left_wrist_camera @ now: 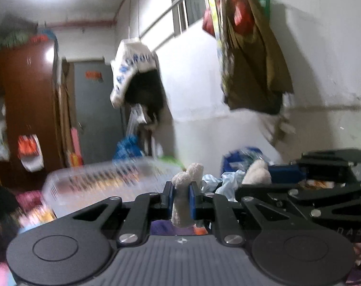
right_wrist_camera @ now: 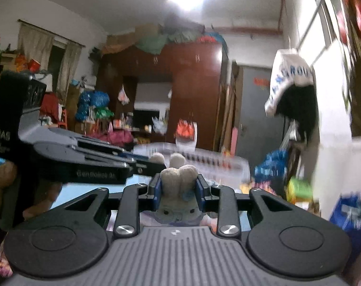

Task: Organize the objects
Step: 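Carry the plush toy with both grippers into the white basket and open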

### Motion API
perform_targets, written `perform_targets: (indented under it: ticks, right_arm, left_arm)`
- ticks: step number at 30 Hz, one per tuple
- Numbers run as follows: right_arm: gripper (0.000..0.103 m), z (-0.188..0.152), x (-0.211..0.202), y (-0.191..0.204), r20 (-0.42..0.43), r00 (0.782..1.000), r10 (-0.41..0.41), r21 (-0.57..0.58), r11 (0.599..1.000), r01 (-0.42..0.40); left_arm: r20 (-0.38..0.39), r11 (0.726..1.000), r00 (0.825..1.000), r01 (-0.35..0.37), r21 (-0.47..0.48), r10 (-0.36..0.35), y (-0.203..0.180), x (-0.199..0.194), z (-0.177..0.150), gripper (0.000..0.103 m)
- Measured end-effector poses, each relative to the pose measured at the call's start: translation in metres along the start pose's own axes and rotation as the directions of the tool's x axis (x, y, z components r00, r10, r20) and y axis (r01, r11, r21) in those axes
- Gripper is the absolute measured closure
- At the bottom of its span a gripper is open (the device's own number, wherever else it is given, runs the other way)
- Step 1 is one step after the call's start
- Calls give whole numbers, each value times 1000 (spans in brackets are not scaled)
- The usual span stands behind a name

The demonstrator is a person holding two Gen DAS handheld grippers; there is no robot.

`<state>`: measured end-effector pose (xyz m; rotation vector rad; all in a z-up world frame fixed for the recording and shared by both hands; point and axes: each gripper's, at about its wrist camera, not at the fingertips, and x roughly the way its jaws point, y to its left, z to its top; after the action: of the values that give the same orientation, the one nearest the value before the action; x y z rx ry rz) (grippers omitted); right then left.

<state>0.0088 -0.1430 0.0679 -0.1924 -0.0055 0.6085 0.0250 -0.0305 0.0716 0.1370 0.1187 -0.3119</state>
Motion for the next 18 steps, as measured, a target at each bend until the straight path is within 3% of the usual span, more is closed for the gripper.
perform_targets:
  ticks: [4, 8, 13, 18]
  right_arm:
    - [71, 35, 51, -10, 27, 1000, 13, -69, 998, -11]
    - [71, 41, 120, -23, -11, 999, 36, -102, 994, -37]
    - [72, 15, 192, -34, -125, 990, 64, -74, 994, -74]
    - [72, -15, 225, -38, -205, 973, 111, -68, 990, -127]
  left_arm:
    - [23, 997, 997, -77, 14, 77, 33, 30, 45, 87]
    - [-19, 988, 988, -151, 23, 151, 69, 80, 63, 87]
    - [-142, 977, 967, -211, 13, 211, 109, 144, 53, 87]
    - [-223, 966, 940, -257, 28, 257, 121, 175, 32, 87]
